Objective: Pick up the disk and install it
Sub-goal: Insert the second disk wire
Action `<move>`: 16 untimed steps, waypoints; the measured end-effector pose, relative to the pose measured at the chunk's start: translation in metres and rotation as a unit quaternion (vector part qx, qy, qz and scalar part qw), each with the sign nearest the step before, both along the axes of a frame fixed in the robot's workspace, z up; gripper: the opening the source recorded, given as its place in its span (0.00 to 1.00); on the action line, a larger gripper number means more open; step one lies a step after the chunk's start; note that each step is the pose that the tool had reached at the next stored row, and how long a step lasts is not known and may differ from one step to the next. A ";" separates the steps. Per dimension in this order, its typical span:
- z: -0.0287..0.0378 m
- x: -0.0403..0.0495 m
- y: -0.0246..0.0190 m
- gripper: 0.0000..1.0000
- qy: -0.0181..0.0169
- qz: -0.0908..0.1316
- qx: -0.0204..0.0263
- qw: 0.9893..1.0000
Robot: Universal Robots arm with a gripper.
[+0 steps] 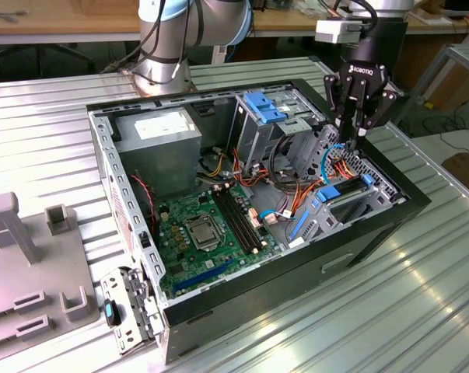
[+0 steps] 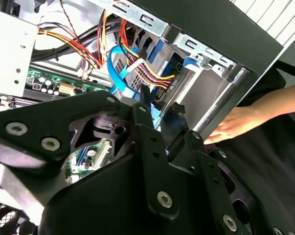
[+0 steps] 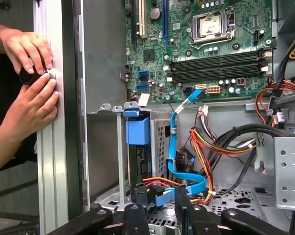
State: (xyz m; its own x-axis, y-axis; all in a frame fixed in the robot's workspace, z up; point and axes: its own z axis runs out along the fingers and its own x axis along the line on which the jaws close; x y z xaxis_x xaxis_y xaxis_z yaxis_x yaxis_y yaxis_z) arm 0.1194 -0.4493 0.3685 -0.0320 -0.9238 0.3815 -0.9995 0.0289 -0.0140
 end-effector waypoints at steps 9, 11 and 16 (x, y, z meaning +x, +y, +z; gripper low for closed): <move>-0.0041 -0.0005 -0.0009 0.16 0.000 0.000 -0.011 1.000; -0.0044 -0.0013 -0.0044 0.16 0.000 0.000 0.012 1.000; -0.0045 -0.0031 -0.0123 0.16 0.000 0.000 0.069 0.998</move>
State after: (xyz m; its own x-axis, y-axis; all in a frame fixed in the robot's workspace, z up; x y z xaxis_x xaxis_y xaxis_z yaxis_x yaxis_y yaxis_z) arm 0.1163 -0.4616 0.3640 -0.0323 -0.9675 0.2507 -0.9995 0.0306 -0.0106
